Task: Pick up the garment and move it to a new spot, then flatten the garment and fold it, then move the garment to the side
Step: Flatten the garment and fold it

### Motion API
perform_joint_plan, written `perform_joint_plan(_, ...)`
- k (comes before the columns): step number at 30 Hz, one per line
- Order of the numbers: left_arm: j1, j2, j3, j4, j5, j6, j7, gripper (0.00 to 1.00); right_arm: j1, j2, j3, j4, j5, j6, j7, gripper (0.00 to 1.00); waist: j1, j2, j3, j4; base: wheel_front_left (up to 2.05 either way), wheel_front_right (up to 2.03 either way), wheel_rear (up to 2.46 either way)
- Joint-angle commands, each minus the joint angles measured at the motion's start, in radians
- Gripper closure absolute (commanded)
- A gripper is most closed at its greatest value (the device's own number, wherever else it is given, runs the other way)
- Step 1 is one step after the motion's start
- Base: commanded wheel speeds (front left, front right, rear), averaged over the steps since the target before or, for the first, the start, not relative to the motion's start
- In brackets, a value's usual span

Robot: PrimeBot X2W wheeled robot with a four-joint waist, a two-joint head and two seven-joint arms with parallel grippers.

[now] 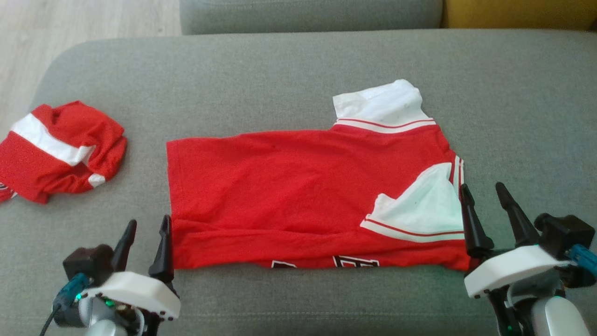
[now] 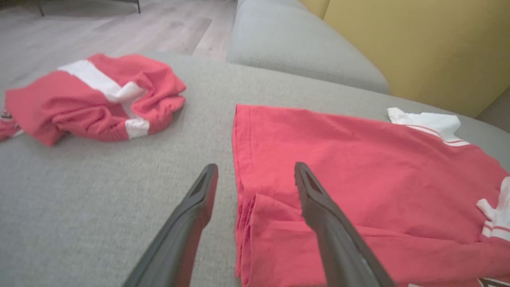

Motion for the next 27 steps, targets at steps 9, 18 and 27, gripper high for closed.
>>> perform_joint_plan(9, -0.023, 0.052, 0.037, -0.14, 0.064, 0.058, -0.025, 0.0, -0.03, -0.01, 0.029, -0.105, -0.038, -0.001, 0.007, 0.0, 0.0, 0.0, -0.029, 0.012, 0.0, 0.0, 0.0)
perform_joint_plan(18, -0.035, 0.053, 0.029, -0.147, 0.067, 0.065, -0.016, 0.0, -0.021, -0.01, 0.021, -0.124, -0.039, -0.001, 0.026, 0.0, 0.0, 0.0, -0.018, 0.012, 0.0, 0.0, 0.0)
perform_joint_plan(27, -0.274, 0.035, 0.009, -0.003, 0.022, -0.035, 0.033, 0.0, -0.073, -0.01, 0.021, -0.154, -0.035, -0.001, 0.038, 0.0, 0.0, 0.0, 0.089, -0.001, 0.0, 0.0, 0.0)
